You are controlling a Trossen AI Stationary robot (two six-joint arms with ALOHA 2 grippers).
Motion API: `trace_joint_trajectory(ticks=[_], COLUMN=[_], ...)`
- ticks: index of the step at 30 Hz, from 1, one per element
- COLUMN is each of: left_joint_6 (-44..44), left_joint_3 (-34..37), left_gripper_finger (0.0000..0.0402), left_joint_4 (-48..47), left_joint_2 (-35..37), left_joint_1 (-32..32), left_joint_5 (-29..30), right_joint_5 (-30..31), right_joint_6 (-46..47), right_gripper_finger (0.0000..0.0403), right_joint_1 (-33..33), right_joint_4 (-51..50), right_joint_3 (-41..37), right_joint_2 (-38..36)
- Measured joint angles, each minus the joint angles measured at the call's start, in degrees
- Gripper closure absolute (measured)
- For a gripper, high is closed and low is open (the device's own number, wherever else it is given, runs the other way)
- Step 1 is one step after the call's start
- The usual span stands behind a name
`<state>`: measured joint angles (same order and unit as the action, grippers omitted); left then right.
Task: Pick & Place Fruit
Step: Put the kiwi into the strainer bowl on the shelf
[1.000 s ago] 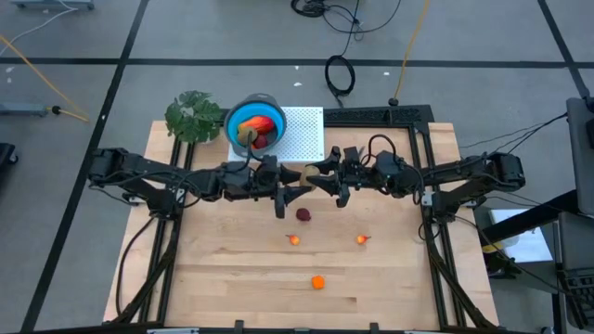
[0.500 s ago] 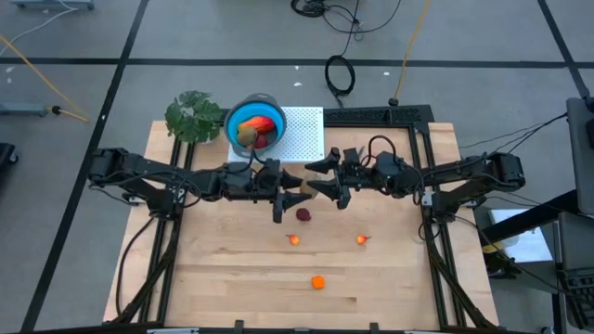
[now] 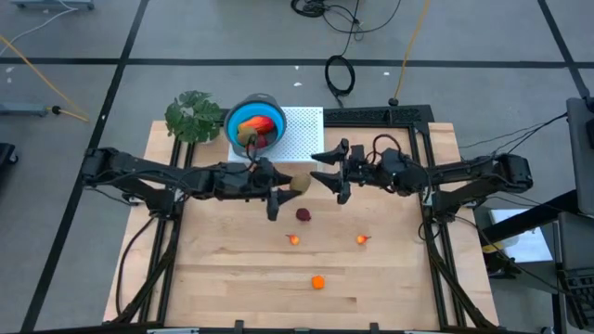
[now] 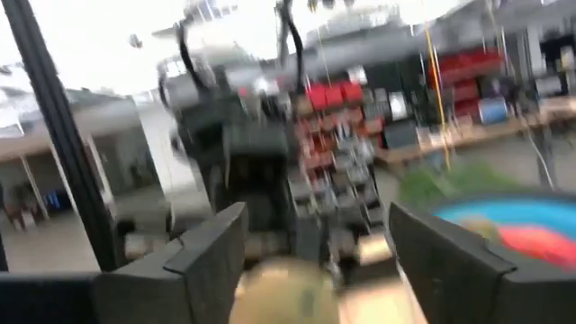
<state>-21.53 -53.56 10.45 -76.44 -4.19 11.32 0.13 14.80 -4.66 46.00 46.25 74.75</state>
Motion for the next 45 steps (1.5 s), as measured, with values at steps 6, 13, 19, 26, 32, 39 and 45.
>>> trace_joint_trajectory(ticks=[6, 13, 19, 26, 32, 39, 45], left_joint_6=[1.1, 4.7, 10.1, 13.0, 17.5, 24.2, 29.4], left_joint_3=[0.0, 0.0, 0.0, -1.3, -7.8, -16.0, -17.4], left_gripper_finger=[0.0202, 0.0202, 0.0202, 0.0202, 0.0201, 0.0202, 0.0202], left_joint_4=[-5.5, -9.7, -10.9, -17.9, -32.1, -44.1, -49.4], left_joint_2=[4.8, 9.3, 11.6, 11.9, 10.3, 7.6, 5.4], left_joint_1=[0.1, 2.0, 6.6, 13.9, 21.3, 30.2, 37.0], left_joint_5=[8.4, 18.1, 18.6, 12.9, 8.9, 3.5, -0.5], right_joint_5=[-0.2, -0.4, -0.5, -0.5, -0.4, -0.3, -0.2], right_joint_6=[0.9, 0.3, 0.5, -3.5, -16.2, -22.1, -20.9], right_gripper_finger=[0.0219, 0.0316, 0.0388, 0.0398, 0.0402, 0.0402, 0.0402], right_joint_1=[-1.1, -1.0, -1.0, -1.0, -1.0, -1.3, -2.1], right_joint_4=[-16.8, -20.0, -20.3, -20.2, -20.1, -20.2, -20.1], right_joint_3=[-0.2, -3.8, -9.9, -16.2, -19.6, -22.4, -23.0], right_joint_2=[-5.1, -9.5, -13.9, -20.2, -25.2, -29.6, -30.5])
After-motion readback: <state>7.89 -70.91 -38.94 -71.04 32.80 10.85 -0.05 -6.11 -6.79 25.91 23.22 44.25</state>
